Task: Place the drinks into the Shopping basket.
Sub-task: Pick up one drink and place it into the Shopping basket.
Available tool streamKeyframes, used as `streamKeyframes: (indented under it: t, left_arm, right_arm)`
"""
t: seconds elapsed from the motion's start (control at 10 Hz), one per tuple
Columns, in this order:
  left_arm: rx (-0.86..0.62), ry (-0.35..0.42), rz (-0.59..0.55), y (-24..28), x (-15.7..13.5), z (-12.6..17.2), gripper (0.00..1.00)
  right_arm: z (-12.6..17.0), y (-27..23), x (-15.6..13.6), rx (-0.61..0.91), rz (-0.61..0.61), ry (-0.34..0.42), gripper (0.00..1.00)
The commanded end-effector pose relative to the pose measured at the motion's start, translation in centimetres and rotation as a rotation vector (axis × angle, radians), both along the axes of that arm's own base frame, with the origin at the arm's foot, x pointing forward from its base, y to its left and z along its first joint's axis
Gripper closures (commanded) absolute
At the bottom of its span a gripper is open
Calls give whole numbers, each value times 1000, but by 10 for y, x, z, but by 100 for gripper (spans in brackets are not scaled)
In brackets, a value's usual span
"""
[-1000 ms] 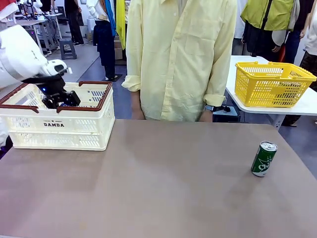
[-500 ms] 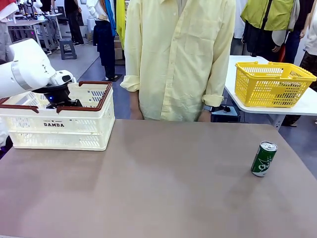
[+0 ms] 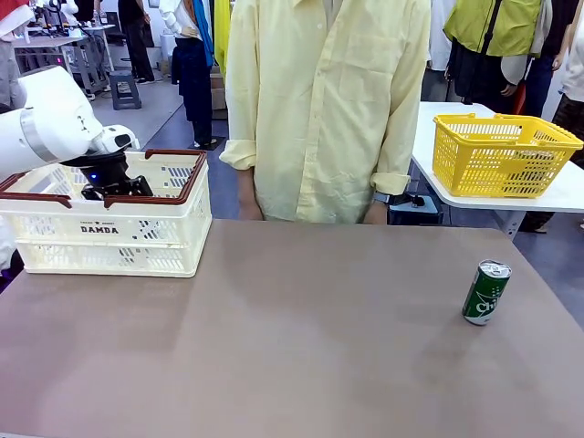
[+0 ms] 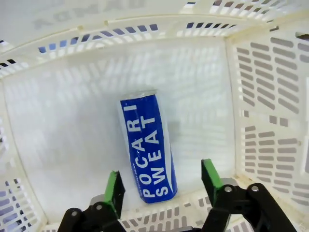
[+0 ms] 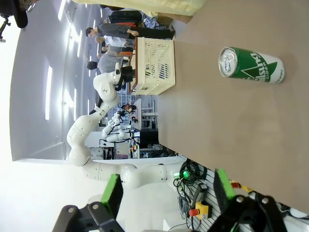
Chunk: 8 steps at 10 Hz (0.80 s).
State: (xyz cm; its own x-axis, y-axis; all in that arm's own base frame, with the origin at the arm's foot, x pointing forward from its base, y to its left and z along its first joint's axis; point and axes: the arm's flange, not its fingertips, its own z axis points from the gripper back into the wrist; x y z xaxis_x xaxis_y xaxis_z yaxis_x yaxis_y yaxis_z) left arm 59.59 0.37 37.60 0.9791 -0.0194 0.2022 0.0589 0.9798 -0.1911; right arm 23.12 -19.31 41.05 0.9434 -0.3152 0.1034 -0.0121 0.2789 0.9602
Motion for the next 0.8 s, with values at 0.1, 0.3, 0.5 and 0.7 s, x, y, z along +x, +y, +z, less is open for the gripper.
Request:
streamKeyframes:
  t: [0.1, 0.3, 0.5, 0.7]
  left_arm:
    - [1, -2, 25, 5, -4, 18, 0]
    - [3, -4, 2, 16, -25, 72, 0]
    - [-203, 46, -36, 47, -94, 159, 0]
    - [-445, 99, -112, 79, -180, 184, 0]
  right_arm:
    - [3, 0, -1, -1, 5, -5, 0]
    - [3, 0, -1, -1, 5, -5, 0]
    - [3, 0, -1, -1, 5, -5, 0]
    - [3, 0, -1, -1, 5, -5, 0]
